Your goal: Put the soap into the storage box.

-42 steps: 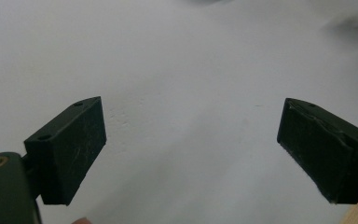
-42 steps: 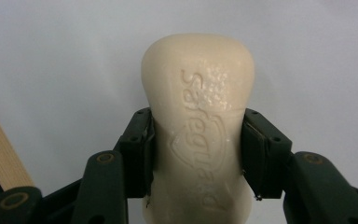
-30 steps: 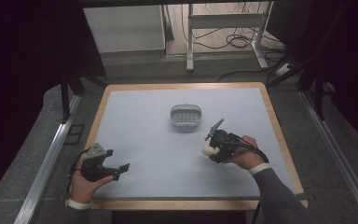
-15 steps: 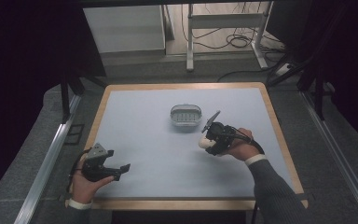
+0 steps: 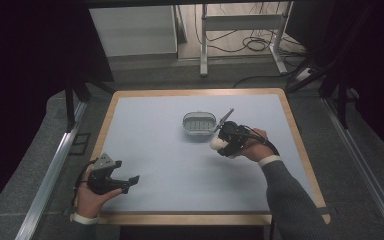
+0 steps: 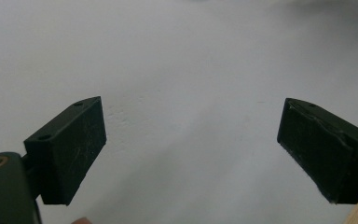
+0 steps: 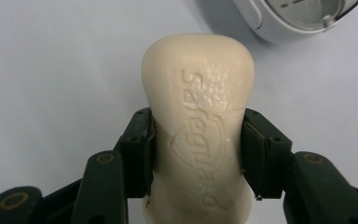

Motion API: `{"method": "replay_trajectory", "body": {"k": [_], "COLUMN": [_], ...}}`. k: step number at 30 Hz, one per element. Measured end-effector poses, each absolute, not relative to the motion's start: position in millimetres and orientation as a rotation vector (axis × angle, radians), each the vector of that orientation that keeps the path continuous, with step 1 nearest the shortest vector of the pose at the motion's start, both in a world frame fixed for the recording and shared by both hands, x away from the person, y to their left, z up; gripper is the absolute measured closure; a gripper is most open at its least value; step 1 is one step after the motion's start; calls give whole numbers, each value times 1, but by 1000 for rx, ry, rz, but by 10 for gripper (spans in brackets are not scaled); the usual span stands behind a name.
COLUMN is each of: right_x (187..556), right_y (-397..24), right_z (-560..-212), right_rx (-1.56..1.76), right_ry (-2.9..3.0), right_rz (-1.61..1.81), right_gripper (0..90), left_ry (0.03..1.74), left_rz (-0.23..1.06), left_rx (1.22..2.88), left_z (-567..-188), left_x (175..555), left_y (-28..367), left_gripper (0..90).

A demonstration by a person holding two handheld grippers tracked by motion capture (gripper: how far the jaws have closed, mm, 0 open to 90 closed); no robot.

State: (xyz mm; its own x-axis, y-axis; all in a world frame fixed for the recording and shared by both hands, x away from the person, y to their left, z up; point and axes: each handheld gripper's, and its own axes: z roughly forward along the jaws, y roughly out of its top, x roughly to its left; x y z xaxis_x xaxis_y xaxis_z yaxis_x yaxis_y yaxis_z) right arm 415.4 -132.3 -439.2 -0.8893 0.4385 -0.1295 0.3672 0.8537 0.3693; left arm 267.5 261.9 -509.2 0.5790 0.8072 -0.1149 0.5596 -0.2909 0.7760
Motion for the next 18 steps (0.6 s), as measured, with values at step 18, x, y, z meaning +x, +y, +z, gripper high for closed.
{"method": "replay_trajectory", "body": {"k": [18], "right_x": [436], "right_y": [-122], "right_z": [-427], "right_rx": [590], "right_ry": [2811], "right_rz": [514], "right_gripper": [494], "left_ry": [1089], "left_rz": [382], "left_rx": [1989], "left_z": [-510], "left_x": [268], "left_y": [261], "left_gripper": [84]}}
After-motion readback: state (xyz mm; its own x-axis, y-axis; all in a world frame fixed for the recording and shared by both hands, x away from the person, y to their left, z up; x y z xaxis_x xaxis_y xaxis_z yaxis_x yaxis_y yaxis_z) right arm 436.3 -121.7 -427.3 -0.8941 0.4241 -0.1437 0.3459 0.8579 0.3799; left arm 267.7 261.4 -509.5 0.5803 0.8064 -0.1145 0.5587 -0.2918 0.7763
